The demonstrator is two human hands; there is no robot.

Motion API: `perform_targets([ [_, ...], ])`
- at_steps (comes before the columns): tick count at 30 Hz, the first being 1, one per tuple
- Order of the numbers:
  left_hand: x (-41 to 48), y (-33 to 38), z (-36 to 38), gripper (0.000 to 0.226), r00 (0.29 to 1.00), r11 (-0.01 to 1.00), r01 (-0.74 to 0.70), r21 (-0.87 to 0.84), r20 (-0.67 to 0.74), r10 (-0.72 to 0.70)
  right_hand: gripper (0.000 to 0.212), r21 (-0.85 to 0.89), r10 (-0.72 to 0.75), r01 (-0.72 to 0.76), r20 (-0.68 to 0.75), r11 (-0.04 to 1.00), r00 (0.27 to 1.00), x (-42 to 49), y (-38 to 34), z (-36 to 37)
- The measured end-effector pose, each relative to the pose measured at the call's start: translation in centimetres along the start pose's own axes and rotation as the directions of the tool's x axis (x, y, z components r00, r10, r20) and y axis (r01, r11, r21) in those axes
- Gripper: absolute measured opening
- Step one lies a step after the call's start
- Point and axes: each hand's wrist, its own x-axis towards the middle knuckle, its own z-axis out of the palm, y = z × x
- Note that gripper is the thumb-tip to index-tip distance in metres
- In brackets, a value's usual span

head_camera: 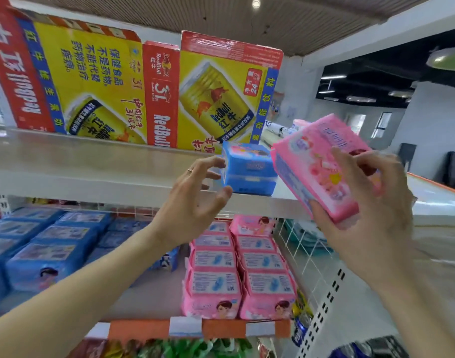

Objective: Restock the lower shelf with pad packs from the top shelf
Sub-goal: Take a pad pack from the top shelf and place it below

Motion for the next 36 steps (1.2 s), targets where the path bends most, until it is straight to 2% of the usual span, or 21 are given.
perform_targets([
  [3, -2.5, 0.8, -0.8, 0.055, 0.99, 0.987, 0.143, -0.069, 0.033, -0.141, 0.063, 0.115, -0.073, 0.077, -0.035, 0.99, 0.997, -1.6, -1.4, -0.3],
  [6, -5.1, 1.2, -1.5, 0.056, 0.977, 0.977, 0.202, -0.07, 0.081, -0.196, 0.062, 0.203, -0.127, 0.133, -0.046, 0.97, 0.991, -3.3, -3.0, 0.0],
  [8, -6.9, 1.7, -2.2, 0.054, 0.969, 0.96, 0.239, -0.149, 0.094, -0.227, 0.061, 0.247, -0.171, 0.176, -0.042, 0.953, 0.984, -4.6, -4.1, 0.6],
  [11, -8.8, 1.0, -3.4, 0.059, 0.914, 0.835, 0.404, -0.374, 0.129, -0.384, 0.057, 0.301, -0.218, 0.219, -0.036, 0.928, 0.975, -6.8, -6.0, 1.8],
  [13, -9.7, -0.1, -3.8, 0.05, 0.808, 0.692, 0.568, -0.446, 0.144, -0.571, 0.056, 0.354, -0.223, 0.22, -0.031, 0.909, 0.974, -8.4, -7.5, 2.7],
  [14, -10.8, -0.5, -4.1, 0.042, 0.752, 0.63, 0.633, -0.45, 0.166, -0.638, 0.056, 0.388, -0.225, 0.217, -0.026, 0.896, 0.974, -9.2, -8.3, 3.1],
  [15, -12.1, -0.6, -4.1, 0.043, 0.723, 0.599, 0.664, -0.448, 0.181, -0.666, 0.055, 0.42, -0.231, 0.217, -0.018, 0.881, 0.973, -10.0, -9.2, 3.7],
  [17, -14.8, -0.4, -3.8, 0.071, 0.709, 0.562, 0.673, -0.481, 0.203, -0.676, 0.054, 0.468, -0.265, 0.23, 0.01, 0.853, 0.964, -11.6, -11.1, 4.8],
  [19, -18.0, 0.0, -4.1, 0.093, 0.69, 0.466, 0.665, -0.584, 0.242, -0.682, 0.058, 0.515, -0.3, 0.228, 0.06, 0.826, 0.952, -13.2, -13.0, 6.2],
  [22, -22.4, -1.1, -4.6, 0.083, 0.607, 0.33, 0.623, -0.709, 0.172, -0.776, 0.07, 0.59, -0.27, 0.104, 0.2, 0.801, 0.942, -15.9, -15.7, 8.3],
  [25, -26.5, -2.3, -5.1, 0.083, 0.472, 0.225, 0.579, -0.784, 0.097, -0.876, 0.087, 0.614, -0.061, -0.234, 0.42, 0.754, 0.906, -18.9, -18.5, 9.1],
  [26, -27.6, -2.6, -5.4, 0.084, 0.441, 0.198, 0.557, -0.806, 0.085, -0.894, 0.096, 0.597, 0.032, -0.384, 0.514, 0.705, 0.857, -19.8, -19.3, 9.1],
  [27, -28.6, -2.9, -5.8, 0.09, 0.41, 0.175, 0.54, -0.823, 0.076, -0.909, 0.104, 0.57, 0.111, -0.547, 0.623, 0.614, 0.774, -20.4, -20.3, 8.9],
  [29, -30.0, -3.4, -6.7, 0.104, 0.374, 0.15, 0.51, -0.847, 0.062, -0.925, 0.116, 0.494, 0.199, -0.817, 0.805, 0.299, 0.559, -21.1, -22.4, 9.1],
  [31, -30.8, -3.7, -7.5, 0.109, 0.373, 0.142, 0.501, -0.854, 0.065, -0.926, 0.12, 0.394, 0.211, -0.915, 0.905, -0.088, 0.37, -21.2, -23.7, 9.8],
  [32, -30.9, -3.8, -7.8, 0.11, 0.378, 0.136, 0.514, -0.847, 0.081, -0.922, 0.114, 0.353, 0.187, -0.91, 0.93, -0.219, 0.316, -21.1, -24.1, 10.1],
  [33, -30.9, -3.8, -8.0, 0.111, 0.382, 0.13, 0.526, -0.841, 0.097, -0.919, 0.096, 0.325, 0.16, -0.91, 0.943, -0.256, 0.292, -21.1, -24.4, 10.3],
  [35, -30.9, -3.9, -8.3, 0.11, 0.391, 0.124, 0.545, -0.829, 0.121, -0.912, 0.058, 0.298, 0.128, -0.919, 0.954, -0.258, 0.273, -20.8, -24.9, 10.4],
  [36, -30.9, -3.9, -8.5, 0.11, 0.399, 0.133, 0.558, -0.819, 0.124, -0.909, 0.053, 0.306, 0.128, -0.918, 0.951, -0.252, 0.282, -20.8, -25.0, 10.5],
])
